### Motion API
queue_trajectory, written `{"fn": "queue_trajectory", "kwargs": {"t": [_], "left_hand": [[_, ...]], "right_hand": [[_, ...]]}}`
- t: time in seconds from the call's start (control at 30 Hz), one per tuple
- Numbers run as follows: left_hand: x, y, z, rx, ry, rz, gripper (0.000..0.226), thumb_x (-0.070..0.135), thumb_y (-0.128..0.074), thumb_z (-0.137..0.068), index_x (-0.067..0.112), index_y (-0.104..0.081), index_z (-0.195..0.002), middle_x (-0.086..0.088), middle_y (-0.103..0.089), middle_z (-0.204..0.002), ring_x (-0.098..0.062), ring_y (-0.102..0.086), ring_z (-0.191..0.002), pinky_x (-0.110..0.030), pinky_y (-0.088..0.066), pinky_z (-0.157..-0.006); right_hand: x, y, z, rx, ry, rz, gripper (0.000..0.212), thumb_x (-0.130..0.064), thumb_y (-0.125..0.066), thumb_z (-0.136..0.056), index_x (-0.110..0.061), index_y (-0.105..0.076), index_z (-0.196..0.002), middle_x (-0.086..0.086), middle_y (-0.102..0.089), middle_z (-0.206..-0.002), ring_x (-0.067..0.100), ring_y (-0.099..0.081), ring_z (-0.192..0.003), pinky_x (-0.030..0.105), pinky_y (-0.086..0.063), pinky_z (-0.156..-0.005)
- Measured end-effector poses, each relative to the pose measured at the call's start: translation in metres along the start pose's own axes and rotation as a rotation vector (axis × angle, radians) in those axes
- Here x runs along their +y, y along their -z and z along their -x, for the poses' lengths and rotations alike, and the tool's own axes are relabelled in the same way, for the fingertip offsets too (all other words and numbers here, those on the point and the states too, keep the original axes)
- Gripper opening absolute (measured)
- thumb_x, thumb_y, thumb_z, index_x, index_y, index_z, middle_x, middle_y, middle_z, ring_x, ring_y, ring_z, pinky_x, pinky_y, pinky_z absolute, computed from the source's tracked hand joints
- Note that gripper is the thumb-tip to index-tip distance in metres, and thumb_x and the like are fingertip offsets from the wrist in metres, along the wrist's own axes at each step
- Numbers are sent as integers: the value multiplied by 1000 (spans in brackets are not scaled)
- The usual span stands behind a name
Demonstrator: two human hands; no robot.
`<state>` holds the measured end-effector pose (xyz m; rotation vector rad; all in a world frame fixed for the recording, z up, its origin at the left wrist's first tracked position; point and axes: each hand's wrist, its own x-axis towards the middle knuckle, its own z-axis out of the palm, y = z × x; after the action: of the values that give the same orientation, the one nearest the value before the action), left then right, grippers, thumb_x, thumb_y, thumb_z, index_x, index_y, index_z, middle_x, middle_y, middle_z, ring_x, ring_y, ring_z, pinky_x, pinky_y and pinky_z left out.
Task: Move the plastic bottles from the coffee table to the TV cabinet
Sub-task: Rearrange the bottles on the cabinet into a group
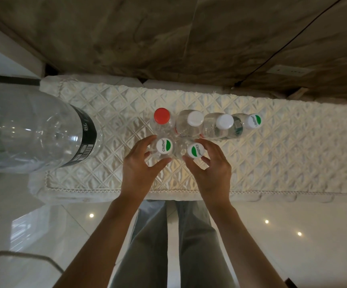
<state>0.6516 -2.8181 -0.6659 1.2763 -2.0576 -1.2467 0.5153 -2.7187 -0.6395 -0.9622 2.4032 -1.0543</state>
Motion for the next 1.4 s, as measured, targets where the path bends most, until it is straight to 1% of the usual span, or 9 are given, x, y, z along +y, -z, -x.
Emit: {"fn": "queue_trajectory", "kwargs": {"t": [0.1, 0.2, 0.33, 0.43, 0.57, 0.7, 0.9, 1.07, 1.4], "left_hand": [[1, 0, 0, 2, -7, -13, 65, 37, -75, -67, 6, -57, -122, -9, -63, -116, -11, -58, -106, -3, -43, -83], [0, 0, 1, -1, -12, 4, 64, 35, -76, -67, 6, -57, -122, -9, -63, -117, -11, -57, -108, -4, -44, -83], [-3, -1, 1, -4, 17, 67, 66, 28, -80, -66, 7, -55, -124, -9, -62, -119, -16, -59, -111, -15, -51, -84], [-4, 0, 0, -5, 12, 57, 65, 27, -80, -66, 7, -56, -124, -9, -62, -119, -16, -60, -110, -15, -51, -83], [-5, 1, 0, -18, -1, 12, 63, 32, -78, -68, 9, -57, -122, -8, -64, -117, -11, -61, -105, -15, -51, -84], [-6, 2, 2, -21, 21, 55, 63, 30, -79, -68, 10, -57, -124, -5, -63, -117, -12, -62, -103, -30, -56, -83], [-6, 3, 2, -34, 4, 42, 64, 33, -77, -69, 10, -56, -124, -7, -63, -118, -13, -61, -106, -26, -54, -85], [-6, 3, 0, -50, -11, 7, 64, 37, -76, -69, 10, -56, -124, -6, -62, -118, -10, -60, -105, -16, -51, -85], [-5, 6, 1, -79, -48, -69, 70, 37, -75, -69, 4, -53, -127, -13, -61, -122, -23, -61, -110, -30, -53, -87]], "right_hand": [[3, -1, 2, -4, -15, -13, 51, -31, -79, -75, -15, -59, -119, 0, -64, -117, 10, -61, -103, 25, -55, -81], [4, -2, 2, -6, -24, -30, 55, -31, -79, -74, -17, -57, -122, -1, -62, -120, 6, -57, -104, 24, -54, -83], [6, -2, 0, -21, -31, -41, 59, -32, -80, -73, -16, -56, -124, 0, -62, -121, 3, -56, -105, 18, -51, -84], [6, -2, -2, -26, -23, -58, 57, -31, -81, -73, -15, -57, -122, 1, -62, -119, 7, -59, -104, 25, -55, -82], [6, -2, -3, -12, 36, -34, 44, -27, -79, -75, -13, -63, -114, 2, -67, -112, 11, -64, -99, 31, -58, -78], [3, -3, -2, 20, 20, -57, 43, -25, -79, -75, -12, -65, -113, 2, -69, -110, 11, -65, -98, 30, -58, -80], [3, -2, -1, 27, 25, -56, 43, -26, -79, -75, -12, -65, -113, 2, -69, -110, 10, -65, -98, 22, -55, -84], [5, -7, -1, 16, 13, -51, 44, -29, -76, -78, -14, -62, -117, 1, -67, -114, 10, -64, -102, 20, -53, -85], [8, -10, 5, -25, -37, -12, 55, -36, -73, -79, -20, -52, -127, -5, -60, -123, -3, -52, -106, 3, -40, -85]]}}
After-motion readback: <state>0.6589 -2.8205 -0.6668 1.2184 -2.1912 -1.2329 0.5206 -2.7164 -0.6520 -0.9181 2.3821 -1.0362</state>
